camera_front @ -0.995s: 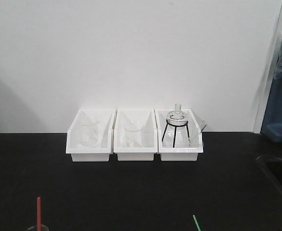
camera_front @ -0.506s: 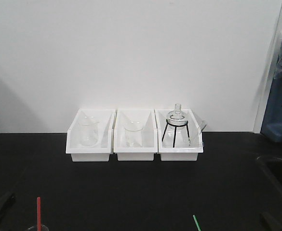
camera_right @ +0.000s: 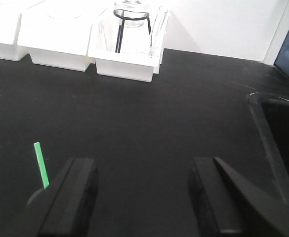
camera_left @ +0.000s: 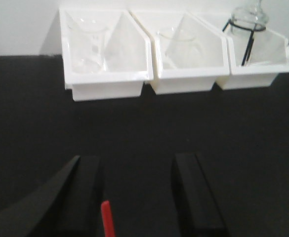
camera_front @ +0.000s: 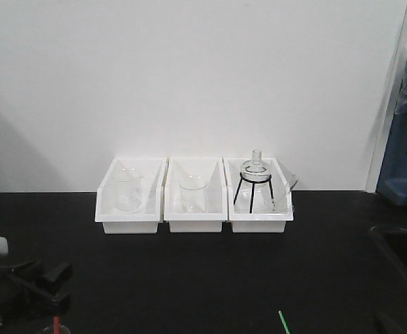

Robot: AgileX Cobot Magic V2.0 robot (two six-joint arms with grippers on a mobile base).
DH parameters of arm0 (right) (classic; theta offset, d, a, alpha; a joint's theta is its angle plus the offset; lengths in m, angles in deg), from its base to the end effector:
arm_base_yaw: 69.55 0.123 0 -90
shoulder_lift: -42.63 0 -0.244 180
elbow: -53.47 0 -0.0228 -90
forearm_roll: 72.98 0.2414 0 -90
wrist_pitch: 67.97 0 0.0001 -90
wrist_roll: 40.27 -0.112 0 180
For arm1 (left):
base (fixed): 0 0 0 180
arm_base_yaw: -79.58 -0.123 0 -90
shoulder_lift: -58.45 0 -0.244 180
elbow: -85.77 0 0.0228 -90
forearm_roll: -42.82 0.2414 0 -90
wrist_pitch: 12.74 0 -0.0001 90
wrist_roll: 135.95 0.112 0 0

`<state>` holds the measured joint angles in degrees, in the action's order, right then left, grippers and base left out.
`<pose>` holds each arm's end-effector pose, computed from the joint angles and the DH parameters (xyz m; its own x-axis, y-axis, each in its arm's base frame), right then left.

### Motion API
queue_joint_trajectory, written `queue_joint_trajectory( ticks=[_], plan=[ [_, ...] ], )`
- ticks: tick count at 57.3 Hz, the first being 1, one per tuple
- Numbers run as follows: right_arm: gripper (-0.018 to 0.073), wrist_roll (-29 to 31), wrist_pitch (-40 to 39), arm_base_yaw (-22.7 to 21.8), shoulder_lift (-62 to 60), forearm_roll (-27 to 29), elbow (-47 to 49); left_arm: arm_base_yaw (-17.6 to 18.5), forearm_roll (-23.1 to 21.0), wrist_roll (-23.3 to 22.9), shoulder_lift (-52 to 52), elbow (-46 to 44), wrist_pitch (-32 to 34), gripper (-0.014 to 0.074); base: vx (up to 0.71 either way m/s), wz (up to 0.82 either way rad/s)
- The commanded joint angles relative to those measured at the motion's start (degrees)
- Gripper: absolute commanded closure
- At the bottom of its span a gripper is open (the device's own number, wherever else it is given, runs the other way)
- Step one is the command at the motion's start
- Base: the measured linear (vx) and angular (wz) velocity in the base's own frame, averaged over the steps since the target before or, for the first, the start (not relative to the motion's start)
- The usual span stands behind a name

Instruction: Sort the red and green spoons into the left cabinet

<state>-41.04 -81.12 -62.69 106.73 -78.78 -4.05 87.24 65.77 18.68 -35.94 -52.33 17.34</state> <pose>0.2152 0.0285 0.1997 -0.3025 -0.1220 -0.9453 -0.1674 0.9832 -0.0734 0.3006 -0.0625 0.1731 -0.3373 -0.0451 -0.9403 0.2851 0.9471 -0.1477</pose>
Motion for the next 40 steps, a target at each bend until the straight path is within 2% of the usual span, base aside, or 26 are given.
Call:
queue_joint_trajectory(
  ticks=[1, 33, 40],
  plan=[
    [0.0084, 0.77, -4.27, 0.12, -0.34, -0.35, 1.98, 0.42, 0.34, -1.78, -0.18, -1.89, 5.10, 0.0147, 0.00, 0.00],
    [0.0085, 0.77, -2.98, 0.12, -0.34, -0.35, 1.98, 0.36, -0.15, -1.48, -9.16, -1.89, 9.54, 0.0148, 0.00, 0.00],
    [0.0085, 0.77, -2.57, 0.12, -0.34, -0.35, 1.98, 0.36, -0.15, -1.35, -9.16, -1.89, 10.20, 0.0181, 0.00, 0.00]
  ],
)
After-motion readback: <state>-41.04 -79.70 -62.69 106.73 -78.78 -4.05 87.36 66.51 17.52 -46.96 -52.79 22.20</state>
